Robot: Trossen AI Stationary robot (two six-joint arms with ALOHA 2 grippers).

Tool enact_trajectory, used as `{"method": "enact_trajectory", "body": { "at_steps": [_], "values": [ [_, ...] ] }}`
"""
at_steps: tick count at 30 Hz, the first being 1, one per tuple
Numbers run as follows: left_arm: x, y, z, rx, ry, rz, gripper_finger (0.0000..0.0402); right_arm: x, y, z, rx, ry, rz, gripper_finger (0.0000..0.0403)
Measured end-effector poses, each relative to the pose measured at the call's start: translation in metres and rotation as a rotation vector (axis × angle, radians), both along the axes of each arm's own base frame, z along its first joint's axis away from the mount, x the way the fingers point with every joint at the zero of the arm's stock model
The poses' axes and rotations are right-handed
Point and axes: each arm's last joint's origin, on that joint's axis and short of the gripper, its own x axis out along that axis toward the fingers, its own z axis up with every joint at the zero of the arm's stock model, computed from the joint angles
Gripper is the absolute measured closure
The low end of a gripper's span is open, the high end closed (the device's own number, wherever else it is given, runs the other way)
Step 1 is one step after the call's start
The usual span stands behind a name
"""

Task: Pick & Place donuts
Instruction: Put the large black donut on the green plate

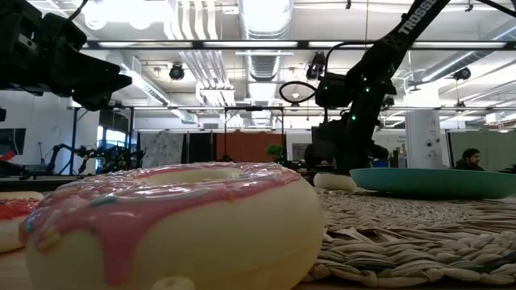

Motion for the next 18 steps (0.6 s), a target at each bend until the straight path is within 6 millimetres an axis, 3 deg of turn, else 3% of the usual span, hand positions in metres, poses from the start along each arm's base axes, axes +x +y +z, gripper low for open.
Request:
{"method": "enact_trajectory", "body": {
  "at_steps": [3, 5, 8, 11, 13, 18],
  "values": [
    [0.000, 0.000, 0.000, 0.000, 0.000, 0.000, 0.0271, -0.008, 0.009, 0.015, -0.006, 0.011, 0.039, 0.0386],
    [0.000, 0.000, 0.000, 0.000, 0.000, 0.000, 0.0271, -0.013, 0.016, 0.037, -0.034, -0.020, 0.068, 0.0388],
    [0.000, 0.000, 0.000, 0.000, 0.000, 0.000, 0.0271, -0.031, 0.033, 0.065, -0.047, -0.021, 0.129, 0.0388],
    [0.000, 0.000, 0.000, 0.000, 0.000, 0.000, 0.0271, -0.050, 0.053, 0.080, 0.015, 0.007, 0.181, 0.0389],
    [0.000, 0.000, 0.000, 0.000, 0.000, 0.000, 0.0271, -0.061, 0.066, 0.080, 0.044, 0.033, 0.196, 0.0389],
    [0.000, 0.000, 0.000, 0.000, 0.000, 0.000, 0.0271, -0.070, 0.085, 0.054, 0.106, 0.038, 0.138, 0.0389]
  ]
}}
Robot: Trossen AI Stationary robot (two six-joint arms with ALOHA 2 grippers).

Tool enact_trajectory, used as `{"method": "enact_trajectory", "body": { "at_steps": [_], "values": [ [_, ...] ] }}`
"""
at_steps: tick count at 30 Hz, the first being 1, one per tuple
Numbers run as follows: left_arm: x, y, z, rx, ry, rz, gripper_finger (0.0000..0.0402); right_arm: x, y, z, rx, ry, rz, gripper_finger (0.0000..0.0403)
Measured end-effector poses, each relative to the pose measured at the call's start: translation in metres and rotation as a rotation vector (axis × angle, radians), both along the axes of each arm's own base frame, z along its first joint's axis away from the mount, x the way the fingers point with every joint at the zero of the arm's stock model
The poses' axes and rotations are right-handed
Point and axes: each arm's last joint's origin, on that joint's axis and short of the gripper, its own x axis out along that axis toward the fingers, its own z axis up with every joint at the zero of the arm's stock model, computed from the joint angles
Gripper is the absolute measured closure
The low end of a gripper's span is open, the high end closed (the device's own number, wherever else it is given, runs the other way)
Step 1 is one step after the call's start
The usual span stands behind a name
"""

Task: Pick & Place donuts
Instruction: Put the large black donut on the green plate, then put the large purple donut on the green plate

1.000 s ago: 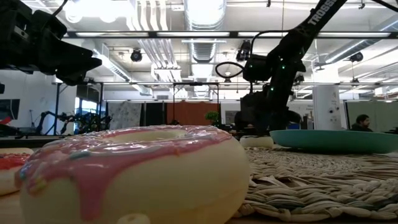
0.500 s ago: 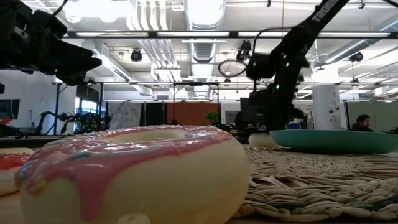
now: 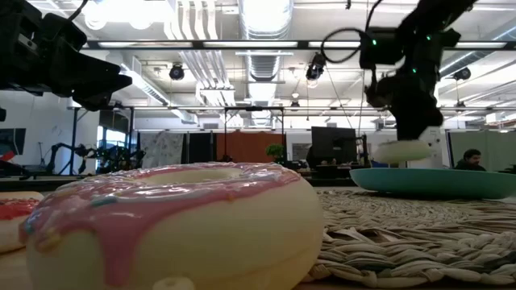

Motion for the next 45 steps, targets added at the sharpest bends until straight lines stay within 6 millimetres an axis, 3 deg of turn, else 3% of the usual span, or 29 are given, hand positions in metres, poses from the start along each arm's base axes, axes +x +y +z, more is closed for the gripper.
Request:
{"method": "enact_trajectory", "body": {
  "at_steps": [4, 10, 21, 27, 31, 35, 38, 45],
  "values": [
    [0.000, 0.000, 0.000, 0.000, 0.000, 0.000, 0.0271, -0.003, 0.011, -0.020, 0.043, 0.037, 0.017, 0.0390],
    [0.000, 0.000, 0.000, 0.000, 0.000, 0.000, 0.0271, 0.001, 0.018, -0.024, 0.008, 0.014, 0.053, 0.0382],
    [0.000, 0.000, 0.000, 0.000, 0.000, 0.000, 0.0271, 0.006, 0.019, -0.018, -0.083, 0.018, 0.150, 0.0236],
    [0.000, 0.000, 0.000, 0.000, 0.000, 0.000, 0.0271, 0.006, 0.027, -0.013, -0.194, 0.035, 0.269, 0.0201],
    [0.000, 0.000, 0.000, 0.000, 0.000, 0.000, 0.0271, 0.013, 0.037, 0.009, -0.307, -0.074, 0.373, 0.0196],
    [0.000, 0.000, 0.000, 0.000, 0.000, 0.000, 0.0271, 0.035, 0.043, 0.024, -0.345, -0.244, 0.425, 0.0195],
    [0.000, 0.000, 0.000, 0.000, 0.000, 0.000, 0.0271, 0.065, 0.032, 0.023, -0.226, -0.327, 0.349, 0.0195],
    [0.000, 0.000, 0.000, 0.000, 0.001, 0.000, 0.0271, 0.133, 0.006, 0.028, -0.144, -0.308, 0.231, 0.0195]
  ]
}}
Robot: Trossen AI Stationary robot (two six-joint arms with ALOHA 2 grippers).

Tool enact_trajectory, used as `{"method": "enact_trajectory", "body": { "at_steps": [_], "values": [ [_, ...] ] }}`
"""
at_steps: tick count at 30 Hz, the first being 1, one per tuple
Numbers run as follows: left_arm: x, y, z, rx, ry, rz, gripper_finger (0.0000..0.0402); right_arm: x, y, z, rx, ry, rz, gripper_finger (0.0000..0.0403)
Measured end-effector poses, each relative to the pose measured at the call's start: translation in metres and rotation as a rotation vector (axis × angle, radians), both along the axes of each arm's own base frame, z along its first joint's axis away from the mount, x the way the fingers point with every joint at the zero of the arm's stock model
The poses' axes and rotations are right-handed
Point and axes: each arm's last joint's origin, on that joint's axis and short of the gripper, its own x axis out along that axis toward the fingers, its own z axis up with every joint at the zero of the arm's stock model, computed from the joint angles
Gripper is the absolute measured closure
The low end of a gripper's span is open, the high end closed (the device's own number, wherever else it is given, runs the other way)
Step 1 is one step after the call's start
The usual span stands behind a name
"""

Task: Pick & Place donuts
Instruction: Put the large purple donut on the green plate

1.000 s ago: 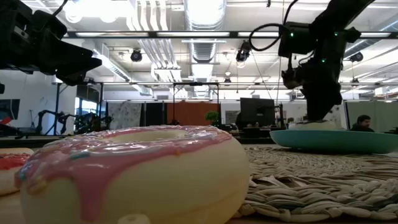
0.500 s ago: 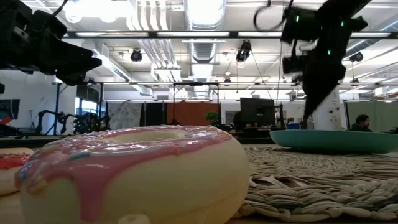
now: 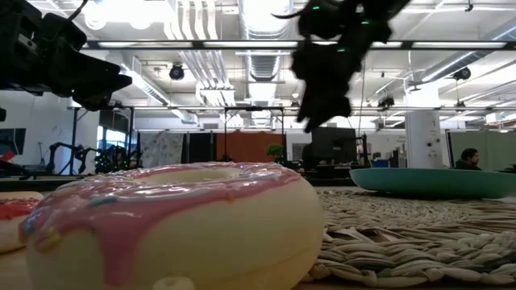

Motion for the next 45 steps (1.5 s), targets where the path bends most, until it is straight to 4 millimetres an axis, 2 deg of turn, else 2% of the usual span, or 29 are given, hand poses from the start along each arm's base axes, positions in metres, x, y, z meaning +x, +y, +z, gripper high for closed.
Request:
{"method": "enact_trajectory", "body": {
  "at_steps": [7, 11, 16, 19, 23, 28, 32, 34, 36, 39, 40, 42, 45],
  "values": [
    [0.000, 0.000, 0.000, 0.000, 0.000, 0.000, 0.0271, 0.070, -0.053, -0.004, 0.041, -0.014, -0.149, 0.0195],
    [0.000, 0.000, 0.000, 0.000, 0.000, 0.000, 0.0271, 0.100, -0.074, -0.019, 0.085, 0.043, -0.219, 0.0195],
    [0.000, 0.000, 0.000, 0.000, 0.000, 0.000, 0.0271, 0.127, -0.081, -0.027, 0.052, 0.120, -0.215, 0.0195],
    [0.000, 0.000, 0.000, 0.000, 0.000, 0.000, 0.0271, 0.131, -0.078, -0.020, 0.043, 0.164, -0.215, 0.0195],
    [0.000, 0.000, 0.000, 0.000, 0.000, 0.000, 0.0271, 0.118, -0.071, 0.004, -0.089, 0.217, -0.193, 0.0196],
    [0.000, 0.000, 0.000, 0.000, -0.001, 0.000, 0.0271, 0.087, -0.060, 0.050, -0.133, 0.081, -0.139, 0.0201],
    [0.000, 0.000, 0.003, -0.044, -0.015, 0.003, 0.0271, 0.046, -0.048, 0.055, -0.120, 0.057, -0.162, 0.0202],
    [0.000, 0.000, 0.008, -0.200, -0.052, -0.003, 0.0271, 0.022, -0.040, 0.054, -0.099, 0.044, -0.198, 0.0202],
    [0.000, 0.000, 0.016, -0.444, -0.128, -0.010, 0.0271, 0.001, -0.031, 0.052, -0.084, 0.023, -0.223, 0.0202],
    [-0.002, 0.000, 0.027, -0.862, -0.222, -0.031, 0.0271, -0.022, -0.019, 0.046, -0.068, -0.018, -0.242, 0.0202],
    [-0.002, 0.001, 0.028, -0.935, -0.246, -0.027, 0.0271, -0.027, -0.016, 0.044, -0.062, -0.039, -0.253, 0.0202],
    [-0.003, 0.003, 0.030, -0.964, -0.297, 0.025, 0.0271, -0.038, -0.012, 0.045, -0.052, -0.085, -0.274, 0.0202],
    [-0.003, 0.008, 0.030, -0.940, -0.369, 0.191, 0.0271, -0.050, -0.010, 0.044, -0.066, -0.124, -0.281, 0.0202]
  ]
}}
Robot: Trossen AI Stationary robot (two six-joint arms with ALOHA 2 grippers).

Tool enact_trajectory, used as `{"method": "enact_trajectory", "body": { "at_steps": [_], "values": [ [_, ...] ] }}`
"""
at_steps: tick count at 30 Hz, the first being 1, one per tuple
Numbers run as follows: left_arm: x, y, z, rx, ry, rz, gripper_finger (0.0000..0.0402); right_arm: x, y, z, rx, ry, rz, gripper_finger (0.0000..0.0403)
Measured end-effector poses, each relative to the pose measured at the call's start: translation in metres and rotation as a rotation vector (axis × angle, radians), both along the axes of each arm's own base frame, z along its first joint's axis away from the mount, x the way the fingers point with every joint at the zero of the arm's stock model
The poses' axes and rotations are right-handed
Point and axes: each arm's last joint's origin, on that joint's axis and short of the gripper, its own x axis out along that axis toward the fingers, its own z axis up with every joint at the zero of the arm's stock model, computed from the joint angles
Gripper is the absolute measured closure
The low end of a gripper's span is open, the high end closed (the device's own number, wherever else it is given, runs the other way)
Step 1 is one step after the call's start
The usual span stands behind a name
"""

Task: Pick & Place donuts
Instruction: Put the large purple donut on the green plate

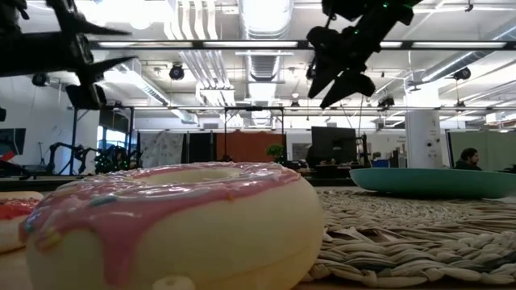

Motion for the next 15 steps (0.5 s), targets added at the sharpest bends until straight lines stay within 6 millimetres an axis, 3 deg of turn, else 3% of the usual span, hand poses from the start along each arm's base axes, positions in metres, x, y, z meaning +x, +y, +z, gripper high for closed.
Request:
{"method": "enact_trajectory", "body": {
  "at_steps": [5, 9, 12, 15],
  "values": [
    [-0.002, 0.007, -0.002, -0.159, -0.034, 0.239, 0.0271, -0.015, 0.002, 0.000, -0.035, -0.007, 0.028, 0.0202],
    [0.000, 0.010, -0.004, -0.181, -0.015, 0.371, 0.0271, -0.020, 0.002, -0.005, -0.050, 0.009, 0.040, 0.0202],
    [0.004, 0.011, -0.001, -0.185, -0.049, 0.402, 0.0271, -0.020, 0.002, -0.010, -0.028, 0.018, 0.027, 0.0202],
    [0.013, 0.011, -0.002, -0.156, 0.035, 0.373, 0.0271, -0.018, 0.001, -0.017, -0.006, 0.029, 0.007, 0.0202]
  ]
}}
